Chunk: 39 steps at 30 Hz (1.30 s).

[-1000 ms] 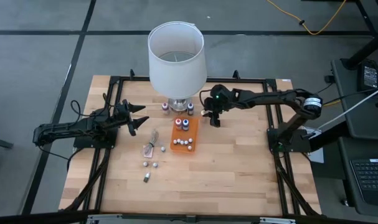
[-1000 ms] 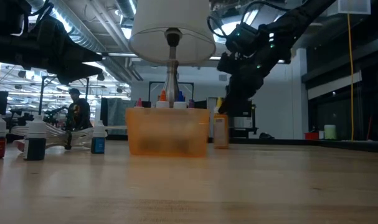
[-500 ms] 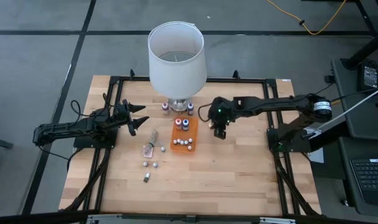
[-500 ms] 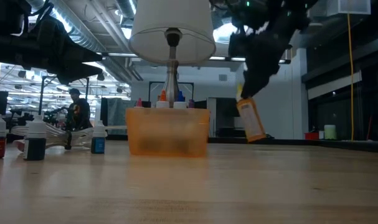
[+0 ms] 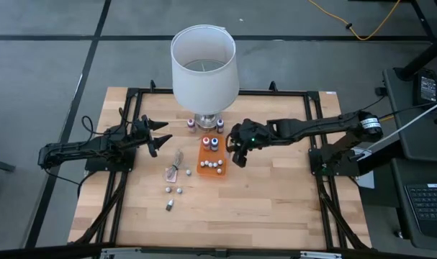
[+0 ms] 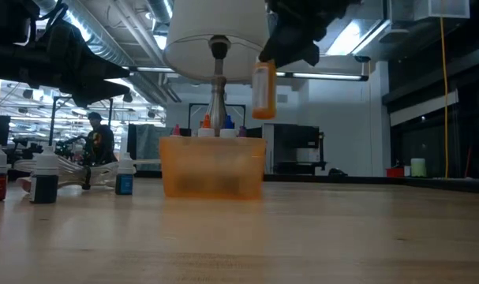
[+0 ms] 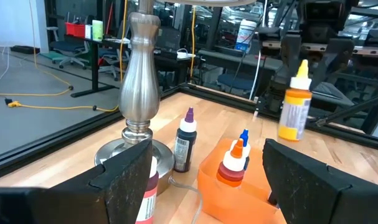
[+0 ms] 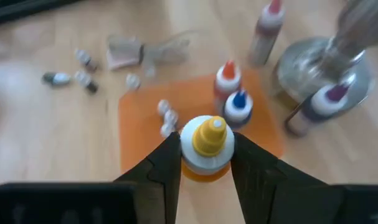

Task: Pick & Place food coloring
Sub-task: Put the large yellow food coloring bottle into the orange bin

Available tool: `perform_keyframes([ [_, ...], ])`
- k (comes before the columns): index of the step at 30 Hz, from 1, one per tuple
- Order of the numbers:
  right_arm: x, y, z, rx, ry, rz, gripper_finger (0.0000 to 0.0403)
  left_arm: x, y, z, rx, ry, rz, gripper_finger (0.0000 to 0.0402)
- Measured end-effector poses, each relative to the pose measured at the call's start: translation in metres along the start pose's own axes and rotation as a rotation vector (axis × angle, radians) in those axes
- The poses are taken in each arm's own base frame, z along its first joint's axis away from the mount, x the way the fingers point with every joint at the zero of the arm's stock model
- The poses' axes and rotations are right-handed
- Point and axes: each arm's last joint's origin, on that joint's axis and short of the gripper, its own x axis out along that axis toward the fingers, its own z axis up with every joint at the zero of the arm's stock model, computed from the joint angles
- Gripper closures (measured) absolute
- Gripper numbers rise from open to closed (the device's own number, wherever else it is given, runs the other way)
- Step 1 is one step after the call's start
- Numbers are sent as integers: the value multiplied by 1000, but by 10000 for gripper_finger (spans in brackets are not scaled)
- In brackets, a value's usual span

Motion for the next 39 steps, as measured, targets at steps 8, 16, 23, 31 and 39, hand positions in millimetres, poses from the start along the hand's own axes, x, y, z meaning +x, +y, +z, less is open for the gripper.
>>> perform_keyframes([
  [8,26,4,-3,-11,-33,-104,282,0,0,0,0,0,0,107],
  [16,53,4,-11,-17,9,-129,282,0,0,0,0,0,0,107],
  [23,66,-3,-22,-15,0,-184,281,0,0,0,0,0,0,107],
  [31,75,-19,-35,33,5,-214,281,0,0,0,0,0,0,107],
  [39,80,-30,-41,53,-7,-220,281,0,0,0,0,0,0,107],
])
